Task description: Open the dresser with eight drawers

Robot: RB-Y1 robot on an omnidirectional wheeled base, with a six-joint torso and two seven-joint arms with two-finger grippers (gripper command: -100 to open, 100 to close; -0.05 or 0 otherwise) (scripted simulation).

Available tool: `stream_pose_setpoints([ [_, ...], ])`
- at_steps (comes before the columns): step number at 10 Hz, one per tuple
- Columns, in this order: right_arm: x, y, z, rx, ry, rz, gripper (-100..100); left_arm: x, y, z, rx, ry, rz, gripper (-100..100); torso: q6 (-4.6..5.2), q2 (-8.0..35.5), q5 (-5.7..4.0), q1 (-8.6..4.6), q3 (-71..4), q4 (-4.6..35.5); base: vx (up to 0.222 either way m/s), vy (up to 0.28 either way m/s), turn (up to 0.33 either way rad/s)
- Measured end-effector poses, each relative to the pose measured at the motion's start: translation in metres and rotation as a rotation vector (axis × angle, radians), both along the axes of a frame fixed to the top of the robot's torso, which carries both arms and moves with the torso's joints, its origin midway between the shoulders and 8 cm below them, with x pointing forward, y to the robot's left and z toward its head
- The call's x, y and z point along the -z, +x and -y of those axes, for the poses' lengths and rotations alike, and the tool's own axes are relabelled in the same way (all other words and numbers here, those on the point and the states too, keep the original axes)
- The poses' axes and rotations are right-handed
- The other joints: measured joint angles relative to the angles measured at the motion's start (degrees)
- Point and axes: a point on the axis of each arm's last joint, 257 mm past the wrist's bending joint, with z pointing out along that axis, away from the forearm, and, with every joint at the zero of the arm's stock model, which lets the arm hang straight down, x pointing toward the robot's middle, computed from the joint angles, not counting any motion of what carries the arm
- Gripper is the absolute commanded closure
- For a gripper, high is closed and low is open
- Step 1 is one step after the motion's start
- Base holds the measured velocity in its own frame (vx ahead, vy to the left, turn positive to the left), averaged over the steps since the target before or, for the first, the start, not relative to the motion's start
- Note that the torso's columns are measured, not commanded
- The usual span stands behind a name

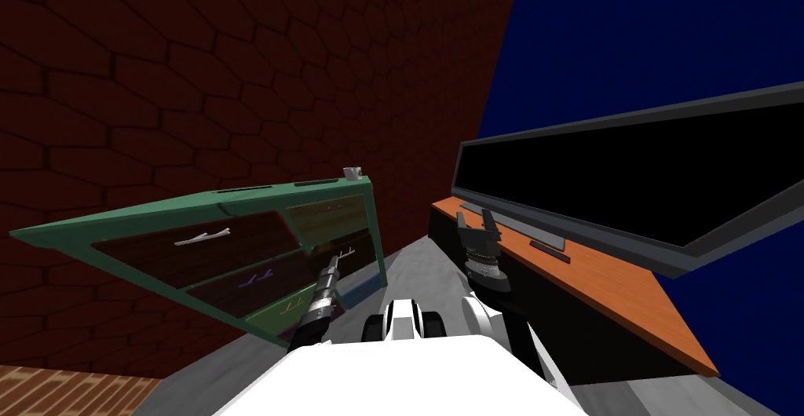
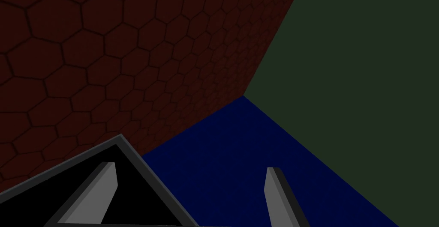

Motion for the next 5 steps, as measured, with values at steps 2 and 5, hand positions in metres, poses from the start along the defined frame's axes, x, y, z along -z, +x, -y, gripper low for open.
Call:
stream_pose_setpoints([
  [2,0.0,0.0,0.0,0.0,0.0,0.0,0,0.0,-0.009,0.019,0.012,-0.003,0.0,100,0.12,-0.1,-0.02,-0.04,0.0,0.0,0.02,0.03,0.039],
  [5,0.0,0.0,0.0,0.0,0.0,0.0,0,-0.005,-0.03,0.047,0.031,-0.016,-0.01,100,0.04,0.2,-0.23,-0.2,0.0,0.3,0.031,0.041,0.07],
])
